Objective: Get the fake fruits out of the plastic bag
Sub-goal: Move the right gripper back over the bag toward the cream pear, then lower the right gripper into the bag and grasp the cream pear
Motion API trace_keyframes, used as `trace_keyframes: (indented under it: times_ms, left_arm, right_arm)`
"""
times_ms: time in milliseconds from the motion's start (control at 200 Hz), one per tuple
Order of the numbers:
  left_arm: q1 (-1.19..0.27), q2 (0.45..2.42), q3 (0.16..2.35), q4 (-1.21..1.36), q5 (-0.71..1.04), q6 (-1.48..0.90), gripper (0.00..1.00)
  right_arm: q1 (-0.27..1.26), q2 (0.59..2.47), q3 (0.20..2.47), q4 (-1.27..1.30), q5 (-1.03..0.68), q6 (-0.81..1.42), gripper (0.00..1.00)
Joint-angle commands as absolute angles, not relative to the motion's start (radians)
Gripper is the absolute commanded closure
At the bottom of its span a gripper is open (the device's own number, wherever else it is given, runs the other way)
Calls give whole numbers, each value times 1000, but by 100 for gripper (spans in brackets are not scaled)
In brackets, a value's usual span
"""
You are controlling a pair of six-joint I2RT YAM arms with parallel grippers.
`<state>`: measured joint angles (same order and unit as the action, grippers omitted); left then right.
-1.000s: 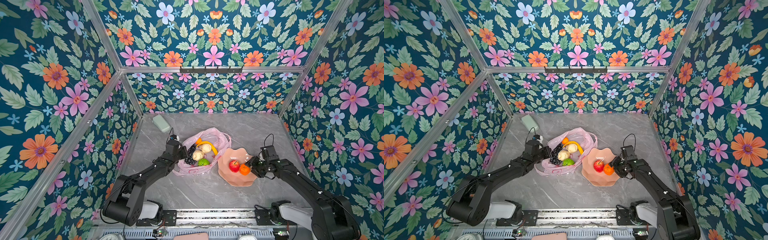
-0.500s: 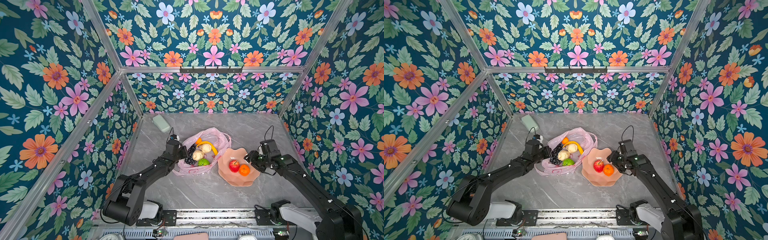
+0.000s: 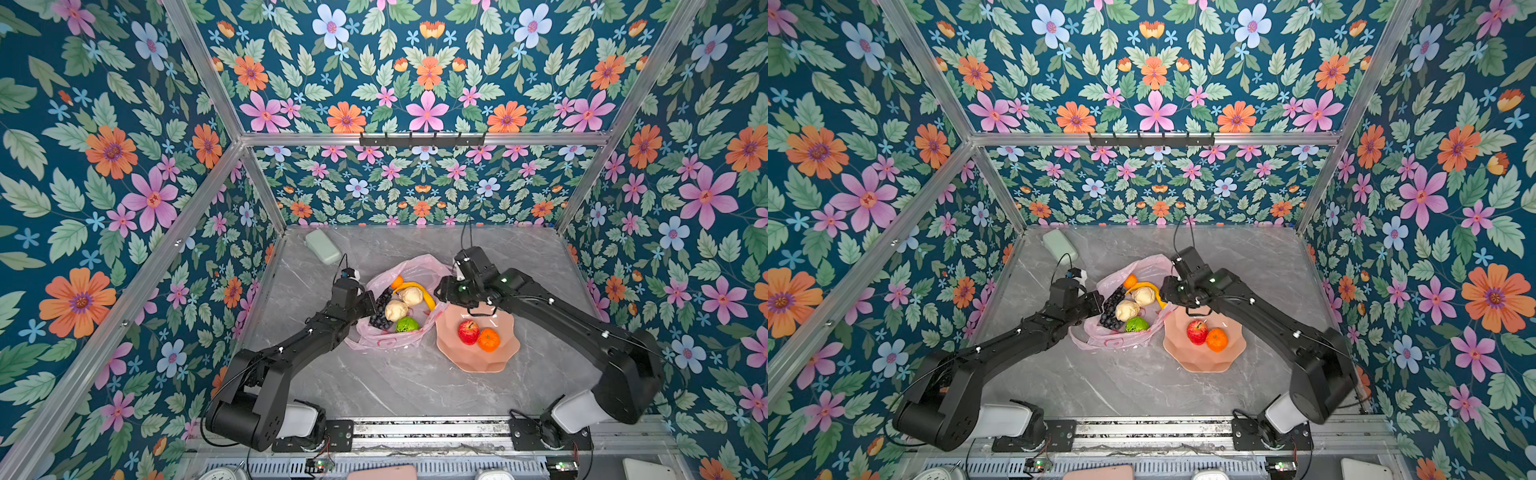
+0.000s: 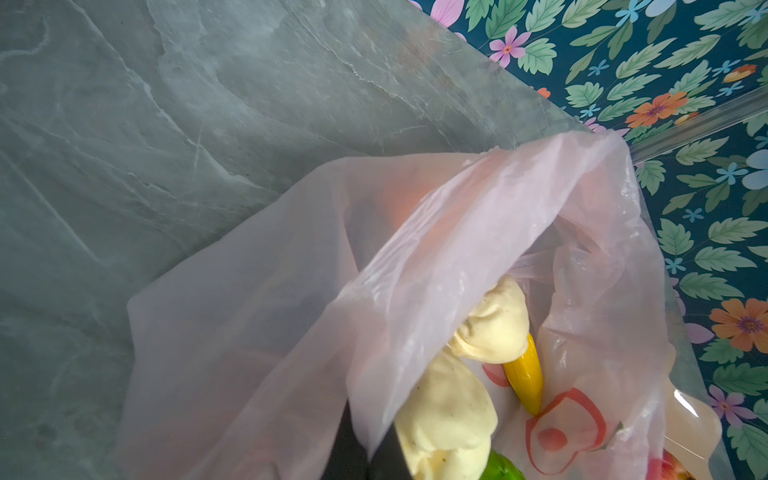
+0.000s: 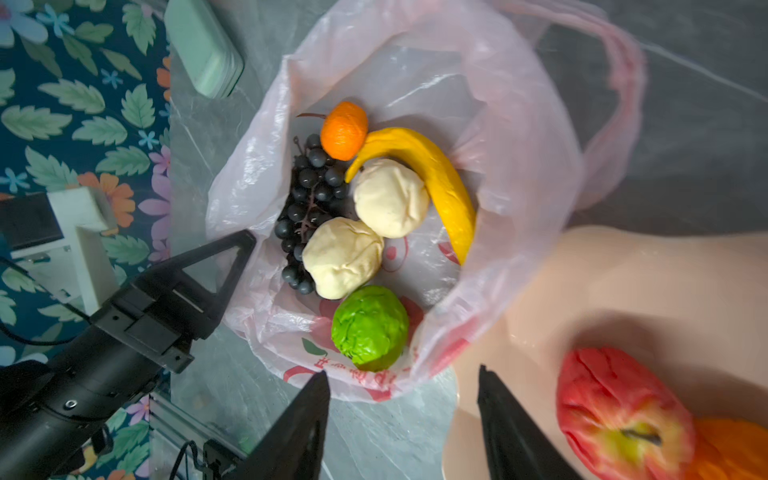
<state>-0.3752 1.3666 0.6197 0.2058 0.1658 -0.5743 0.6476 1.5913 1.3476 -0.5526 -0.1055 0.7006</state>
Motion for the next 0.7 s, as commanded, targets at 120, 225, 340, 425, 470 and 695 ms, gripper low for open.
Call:
trace_keyframes:
  times_ms: [120,225,340,425,470,695]
  left_arm:
    - [-376,1367,625,178,150,-560,100]
    - [-376,1370,628,179,148,-563,100]
    - [-376,1358,629,175,145,-566,100]
    - [-376,1349,624,169,139,-565,100]
    - [-376,1345,622,166,137,-563,100]
    - [-376,1334,618,153,129,-564,100]
  right_arm:
    - [684,1810,1519,-611,-137,674,38]
    - [688,1908,1617,-634,-133,627,38]
    - [687,2016,1759,-736,-87,485,34]
    - [681,2076,1830,-775,-68,366,31]
    - [677,2112,1871,-804,-84,325,31]
    - [675,2256,2065,-908,-97,186,30]
